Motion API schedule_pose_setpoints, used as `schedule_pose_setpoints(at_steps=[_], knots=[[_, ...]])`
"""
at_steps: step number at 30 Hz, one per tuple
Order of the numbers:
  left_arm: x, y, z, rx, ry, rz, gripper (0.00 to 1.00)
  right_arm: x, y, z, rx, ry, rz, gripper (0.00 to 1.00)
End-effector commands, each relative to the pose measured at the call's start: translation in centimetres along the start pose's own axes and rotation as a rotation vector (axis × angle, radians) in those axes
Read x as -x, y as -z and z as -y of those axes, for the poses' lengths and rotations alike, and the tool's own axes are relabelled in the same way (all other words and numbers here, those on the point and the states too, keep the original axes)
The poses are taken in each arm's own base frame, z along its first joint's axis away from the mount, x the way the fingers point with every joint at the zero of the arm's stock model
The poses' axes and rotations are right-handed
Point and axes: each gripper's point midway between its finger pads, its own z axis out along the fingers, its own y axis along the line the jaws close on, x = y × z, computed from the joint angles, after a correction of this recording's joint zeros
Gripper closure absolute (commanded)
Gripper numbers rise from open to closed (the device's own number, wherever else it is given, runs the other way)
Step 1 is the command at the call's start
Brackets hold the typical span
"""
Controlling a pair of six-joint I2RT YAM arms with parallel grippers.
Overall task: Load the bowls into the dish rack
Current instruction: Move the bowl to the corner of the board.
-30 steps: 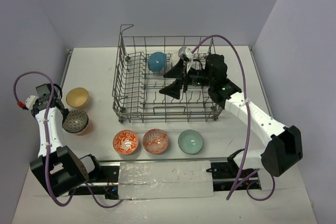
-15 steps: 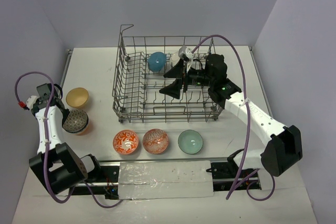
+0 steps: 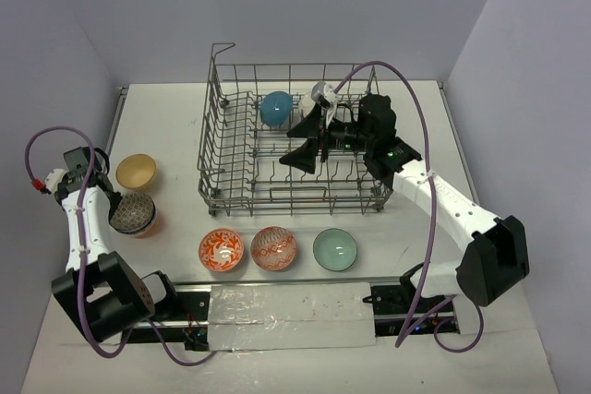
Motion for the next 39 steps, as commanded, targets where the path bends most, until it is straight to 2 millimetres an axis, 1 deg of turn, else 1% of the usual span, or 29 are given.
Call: schedule_pose_setpoints(at_steps=[1, 7, 15, 19, 24, 39], knots=[[1.6, 1.2, 0.2, -0.023, 0.036, 0.049, 0.61, 1.7, 0.0, 0.3, -0.008, 0.04, 0.028, 0.08], [1.5, 1.2, 0.2, -0.022, 0.03, 0.041, 0.61, 1.7, 0.0, 0.5, -0.013, 0.039, 0.025, 0.08], [1.3, 0.6, 0.0, -0.02, 0.048, 0.015, 0.6, 1.6, 0.0, 0.7, -0.022, 0.039, 0.022, 0.08], [0.8, 0.1, 0.3, -0.025, 0.035, -0.012, 0.61, 1.5, 0.1, 0.9, -0.027, 0.037, 0.021, 0.08], [0.4, -0.2, 0.7, -0.043, 0.023, -0.037, 0.62, 1.6, 0.1, 1.0, -0.029, 0.037, 0.021, 0.08], [0.0, -0.6, 1.3, -0.073, 0.019, -0.044, 0.67, 1.0, -0.1, 1.6, -0.04, 0.024, 0.01, 0.08]])
